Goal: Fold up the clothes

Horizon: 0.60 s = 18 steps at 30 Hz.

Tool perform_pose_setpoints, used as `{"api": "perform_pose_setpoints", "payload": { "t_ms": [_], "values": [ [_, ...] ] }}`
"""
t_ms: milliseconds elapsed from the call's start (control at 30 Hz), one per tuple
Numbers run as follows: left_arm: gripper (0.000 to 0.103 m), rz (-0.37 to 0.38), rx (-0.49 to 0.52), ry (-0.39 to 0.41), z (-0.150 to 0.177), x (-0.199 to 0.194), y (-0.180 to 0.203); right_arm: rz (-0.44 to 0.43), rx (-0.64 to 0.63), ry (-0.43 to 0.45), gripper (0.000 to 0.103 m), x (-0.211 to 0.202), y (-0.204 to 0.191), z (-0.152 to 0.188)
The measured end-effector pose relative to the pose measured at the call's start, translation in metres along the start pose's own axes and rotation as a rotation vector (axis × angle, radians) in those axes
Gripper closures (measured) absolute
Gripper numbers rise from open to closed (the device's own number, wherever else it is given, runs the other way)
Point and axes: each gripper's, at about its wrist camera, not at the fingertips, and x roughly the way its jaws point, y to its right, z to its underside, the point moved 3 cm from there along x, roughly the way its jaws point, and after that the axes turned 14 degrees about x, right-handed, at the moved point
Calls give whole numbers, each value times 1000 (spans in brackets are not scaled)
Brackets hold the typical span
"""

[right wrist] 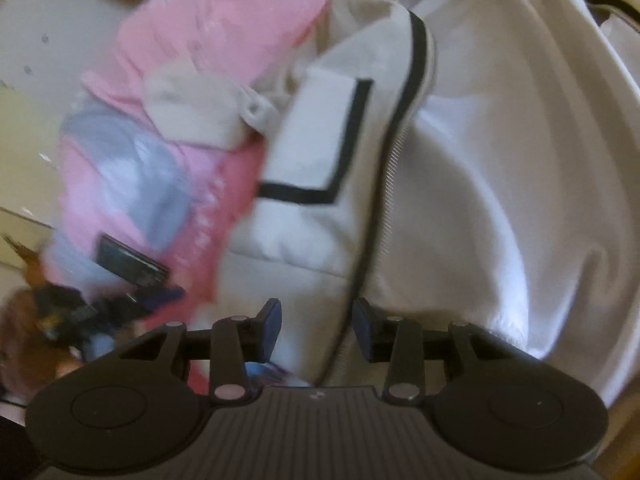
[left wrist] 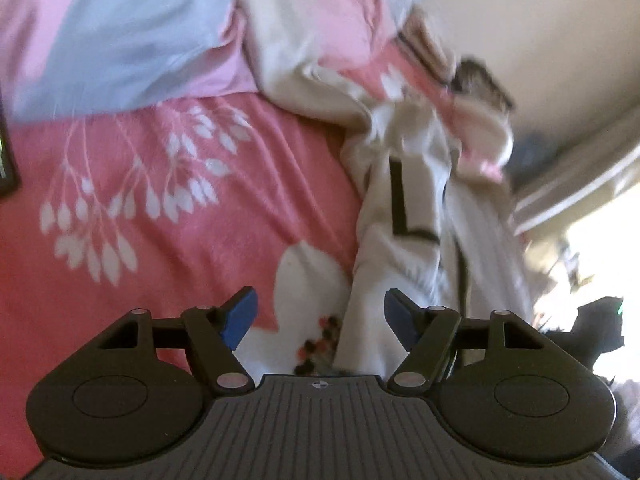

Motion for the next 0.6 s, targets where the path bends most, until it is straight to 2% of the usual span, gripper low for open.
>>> {"api": "perform_pose_setpoints", "payload": {
  "t_ms": [100, 200, 267, 333, 367, 467, 567, 600],
  "values": [
    [34, 59, -10, 8, 3, 12, 2, 0, 13, 11, 62, 4, 7, 4],
    [35, 116, 67, -13, 4, 25, 18, -6, 15, 18, 63, 7, 11, 4],
    [36, 123, 128, -29, 5, 33, 29, -13, 8, 21, 65, 9, 10, 4],
    [40, 129, 154, -54, 6, 43, 34, -24, 8, 23, 66, 12, 10, 3],
    [47, 128, 156, -72, 8, 49, 35, -29, 7, 24, 68, 14, 10, 2],
    [50, 118, 153, -113, 13, 64, 37, -25, -1, 25, 76, 19, 9, 3],
    [50, 112, 148, -113, 17, 67, 38, -20, -20, 37, 91, 19, 7, 4],
    [50, 114, 143, -109, 19, 66, 36, -20, -25, 43, 92, 18, 6, 4]
  ]
}}
